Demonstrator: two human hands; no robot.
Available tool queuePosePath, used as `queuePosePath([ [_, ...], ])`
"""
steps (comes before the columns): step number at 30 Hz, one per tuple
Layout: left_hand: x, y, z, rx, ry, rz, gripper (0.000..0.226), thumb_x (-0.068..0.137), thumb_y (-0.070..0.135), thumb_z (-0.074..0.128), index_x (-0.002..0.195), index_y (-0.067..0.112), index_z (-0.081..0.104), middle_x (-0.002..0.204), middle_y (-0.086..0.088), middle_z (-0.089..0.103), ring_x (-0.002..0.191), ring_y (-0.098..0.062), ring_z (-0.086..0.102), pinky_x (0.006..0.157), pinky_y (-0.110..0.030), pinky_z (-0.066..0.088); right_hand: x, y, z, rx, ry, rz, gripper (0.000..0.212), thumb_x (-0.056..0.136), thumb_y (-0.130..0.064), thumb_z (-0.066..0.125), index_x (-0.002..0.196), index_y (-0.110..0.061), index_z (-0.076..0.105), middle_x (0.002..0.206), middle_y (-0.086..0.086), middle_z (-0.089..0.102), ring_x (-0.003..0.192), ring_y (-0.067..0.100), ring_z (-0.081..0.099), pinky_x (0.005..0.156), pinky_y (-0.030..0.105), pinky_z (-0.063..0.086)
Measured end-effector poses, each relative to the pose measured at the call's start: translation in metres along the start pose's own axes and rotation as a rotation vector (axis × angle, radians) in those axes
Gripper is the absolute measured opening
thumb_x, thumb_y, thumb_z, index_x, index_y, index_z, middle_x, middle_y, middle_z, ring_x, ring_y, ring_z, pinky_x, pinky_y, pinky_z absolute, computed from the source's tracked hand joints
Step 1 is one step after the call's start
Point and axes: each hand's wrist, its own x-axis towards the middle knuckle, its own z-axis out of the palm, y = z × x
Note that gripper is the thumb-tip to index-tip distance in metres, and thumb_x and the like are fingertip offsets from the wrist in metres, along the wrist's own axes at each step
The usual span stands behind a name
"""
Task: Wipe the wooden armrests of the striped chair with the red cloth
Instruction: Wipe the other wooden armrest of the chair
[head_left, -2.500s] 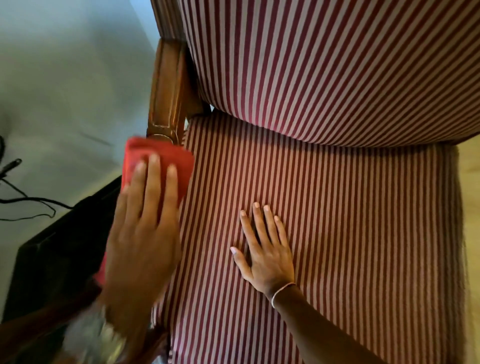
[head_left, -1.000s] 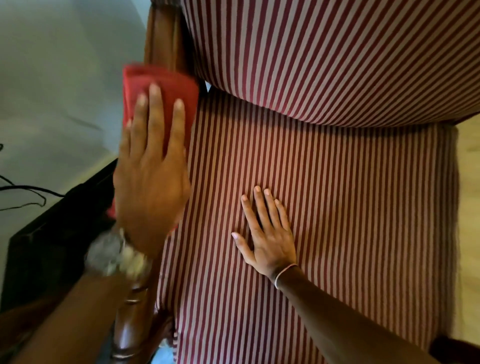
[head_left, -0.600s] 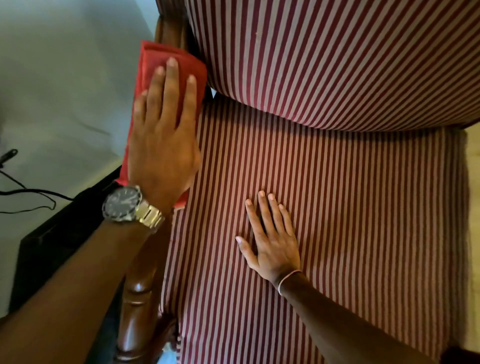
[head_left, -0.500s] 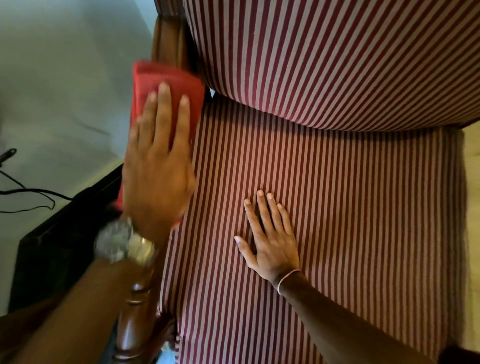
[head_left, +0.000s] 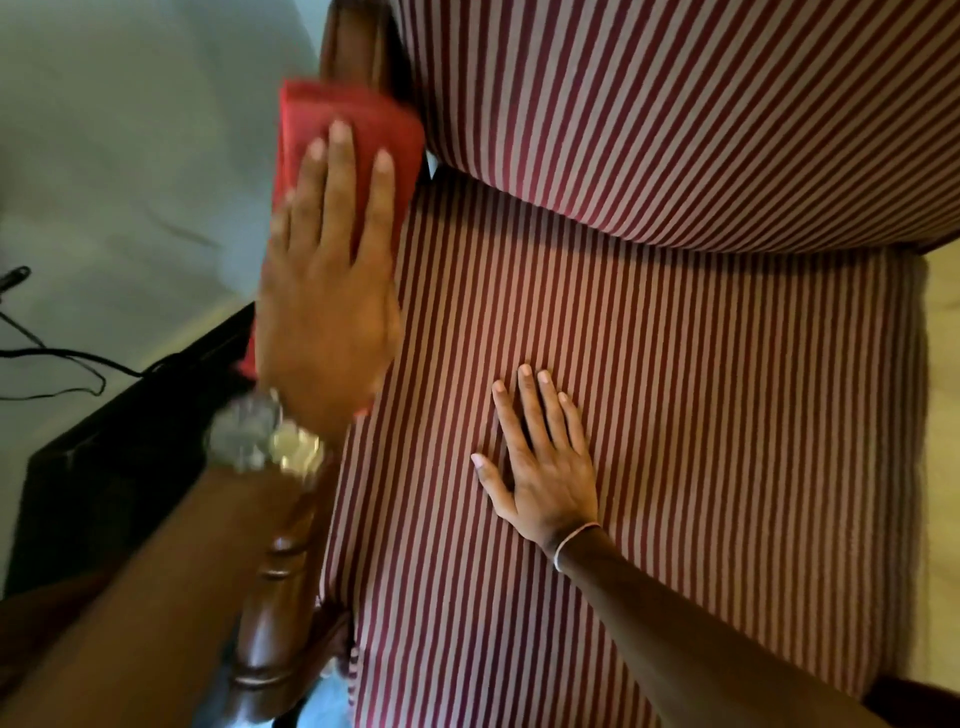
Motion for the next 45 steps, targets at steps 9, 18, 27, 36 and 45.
queuePosePath([
  [9, -0.081, -0.010, -0.006, 0.038, -0.105, 0.091, 0.066, 0.101, 0.023, 0.044, 0.161, 0.009, 0.020, 0.170, -0.022, 0.014, 0.157, -0.041, 0.016, 0.123, -0.061, 0.025, -0.001, -0.002, 0.000, -0.031, -0.015, 0.010, 0.074, 0.102, -0.062, 0.036, 0.162, -0.019, 0.030, 0.171, 0.013, 0.025, 0.160, 0.029, 0.020, 0.129, 0.052, 0.024],
  [18, -0.031, -0.005, 0.000, 0.033, -0.018, 0.062, 0.071, 0.102, 0.021, 0.043, 0.163, 0.014, 0.008, 0.172, -0.018, 0.002, 0.159, -0.035, 0.005, 0.128, -0.051, 0.012, -0.001, -0.002, -0.007, -0.005, -0.017, -0.015, 0.074, 0.103, -0.062, 0.035, 0.162, -0.017, 0.031, 0.171, 0.014, 0.024, 0.160, 0.031, 0.020, 0.129, 0.053, 0.024],
  [27, -0.101, -0.010, -0.019, -0.344, -0.038, -0.114, 0.061, 0.108, 0.035, 0.034, 0.163, 0.022, 0.013, 0.173, -0.013, 0.001, 0.156, -0.026, 0.010, 0.121, -0.048, 0.018, 0.025, -0.037, -0.048, 0.448, 0.033, 0.115, 0.049, 0.102, -0.047, 0.050, 0.130, -0.011, 0.068, 0.146, 0.015, 0.060, 0.139, 0.029, 0.056, 0.120, 0.057, 0.040],
  [36, -0.120, -0.040, -0.052, -0.629, -0.208, -0.685, 0.069, 0.077, 0.050, 0.075, 0.137, 0.019, 0.057, 0.121, -0.011, 0.071, 0.099, -0.027, 0.068, 0.094, -0.050, 0.058, 0.112, -0.090, -0.115, 1.690, -0.409, 0.473, 0.035, 0.101, -0.022, 0.064, 0.132, -0.005, 0.062, 0.132, 0.025, 0.069, 0.124, 0.033, 0.067, 0.105, 0.043, 0.057],
  [45, -0.141, 0.030, -0.071, -0.858, -0.040, -0.595, 0.048, 0.070, 0.056, 0.071, 0.114, 0.046, 0.054, 0.103, 0.023, 0.066, 0.090, 0.009, 0.068, 0.078, -0.025, 0.055, 0.068, -0.041, -0.154, 1.856, -0.251, 0.427, 0.031, 0.105, -0.020, 0.057, 0.136, -0.016, 0.061, 0.134, 0.004, 0.070, 0.119, 0.014, 0.071, 0.093, 0.046, 0.063],
])
